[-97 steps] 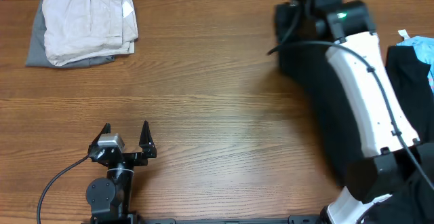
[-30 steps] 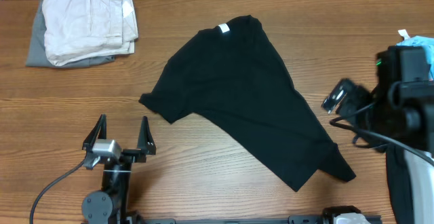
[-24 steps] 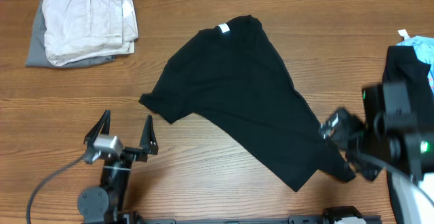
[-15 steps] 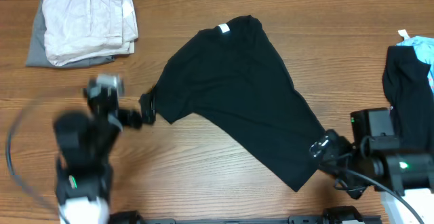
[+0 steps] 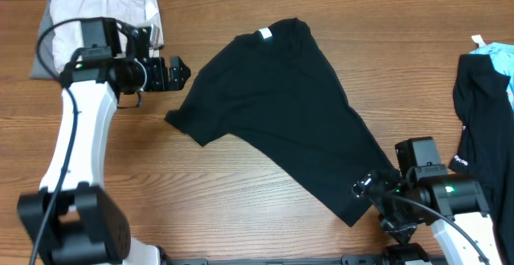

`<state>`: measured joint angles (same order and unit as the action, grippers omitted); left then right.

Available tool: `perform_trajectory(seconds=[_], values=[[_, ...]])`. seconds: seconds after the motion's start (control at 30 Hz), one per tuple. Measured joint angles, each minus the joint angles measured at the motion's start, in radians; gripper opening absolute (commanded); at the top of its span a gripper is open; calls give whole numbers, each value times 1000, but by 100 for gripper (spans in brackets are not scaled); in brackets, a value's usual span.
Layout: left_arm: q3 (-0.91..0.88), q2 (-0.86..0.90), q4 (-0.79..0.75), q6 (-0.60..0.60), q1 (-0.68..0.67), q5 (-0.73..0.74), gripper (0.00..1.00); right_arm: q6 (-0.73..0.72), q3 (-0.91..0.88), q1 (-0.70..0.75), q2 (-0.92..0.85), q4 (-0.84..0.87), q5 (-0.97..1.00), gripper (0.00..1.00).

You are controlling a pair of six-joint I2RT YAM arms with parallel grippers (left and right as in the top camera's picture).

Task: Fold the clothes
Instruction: 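Grasp the shirt's left sleeve with left gripper, bottom corner with right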

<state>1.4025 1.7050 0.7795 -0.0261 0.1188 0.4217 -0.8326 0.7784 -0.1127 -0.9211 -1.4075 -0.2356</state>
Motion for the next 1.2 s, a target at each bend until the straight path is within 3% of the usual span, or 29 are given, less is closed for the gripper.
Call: perform_trajectory(seconds=[0.27,0.57,0.83,0.97,1.13,1.2], values=[[0,160,57,3,-21,-214,100,-5,-146,0,0,141,-100,100],[1,317,31,-3,-21,-259,100,-5,-167,0,-13,172,-124,100],[11,349,36,-33,-32,-288,99,-13,-178,0,-102,208,-122,100],[21,364,39,-35,-72,-365,92,-37,-179,0,-178,231,-96,100],[40,383,36,-46,-134,-416,67,-48,-179,0,-278,263,-85,100],[46,388,35,-44,-151,-415,65,-51,-179,0,-319,264,-80,100]])
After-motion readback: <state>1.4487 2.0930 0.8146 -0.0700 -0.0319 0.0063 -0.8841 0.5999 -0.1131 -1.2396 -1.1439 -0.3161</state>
